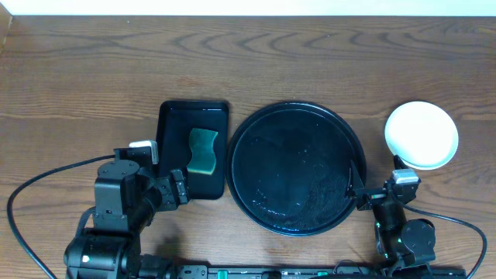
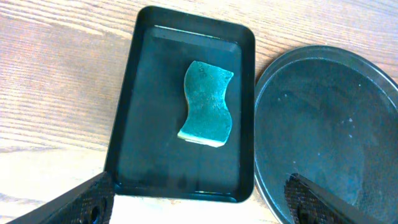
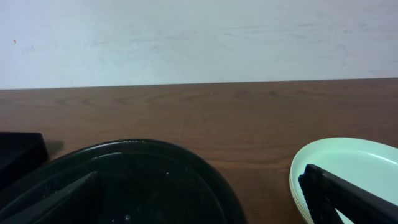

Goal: Clean dirty plates on tray and stack at the side

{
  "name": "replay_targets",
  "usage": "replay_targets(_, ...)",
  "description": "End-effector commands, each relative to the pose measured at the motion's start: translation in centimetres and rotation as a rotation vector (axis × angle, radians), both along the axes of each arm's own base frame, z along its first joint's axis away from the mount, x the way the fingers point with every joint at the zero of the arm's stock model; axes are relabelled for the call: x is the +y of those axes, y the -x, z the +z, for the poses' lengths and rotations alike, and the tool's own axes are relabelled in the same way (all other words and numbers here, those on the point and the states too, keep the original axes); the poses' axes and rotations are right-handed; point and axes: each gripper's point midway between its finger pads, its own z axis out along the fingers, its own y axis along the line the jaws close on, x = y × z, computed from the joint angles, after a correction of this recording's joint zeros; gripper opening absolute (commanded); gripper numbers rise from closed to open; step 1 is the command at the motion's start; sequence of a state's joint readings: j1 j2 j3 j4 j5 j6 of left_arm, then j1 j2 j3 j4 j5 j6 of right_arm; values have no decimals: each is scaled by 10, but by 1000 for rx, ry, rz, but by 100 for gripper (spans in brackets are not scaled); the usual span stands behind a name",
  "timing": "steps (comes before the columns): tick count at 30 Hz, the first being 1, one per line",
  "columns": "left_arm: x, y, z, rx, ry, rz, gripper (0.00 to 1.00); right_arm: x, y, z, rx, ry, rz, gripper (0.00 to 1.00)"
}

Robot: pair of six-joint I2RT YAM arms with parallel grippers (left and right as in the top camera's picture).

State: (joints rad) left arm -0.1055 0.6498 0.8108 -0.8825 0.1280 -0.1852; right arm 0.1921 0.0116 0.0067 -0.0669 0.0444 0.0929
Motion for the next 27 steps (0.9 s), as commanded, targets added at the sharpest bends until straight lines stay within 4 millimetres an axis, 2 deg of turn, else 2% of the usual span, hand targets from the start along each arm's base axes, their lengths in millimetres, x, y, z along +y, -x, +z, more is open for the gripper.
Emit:
replay_targets(1, 0, 0, -1, -2, -5, -4, 88, -4, 0, 0, -3, 19, -13, 99)
replay_targets(21, 0, 0, -1, -3, -4, -4, 88, -4, 0, 0, -3, 19, -13, 99)
replay_targets(27, 2, 5, 6, -40, -4, -1, 89, -4, 0, 0, -3, 19, -13, 99)
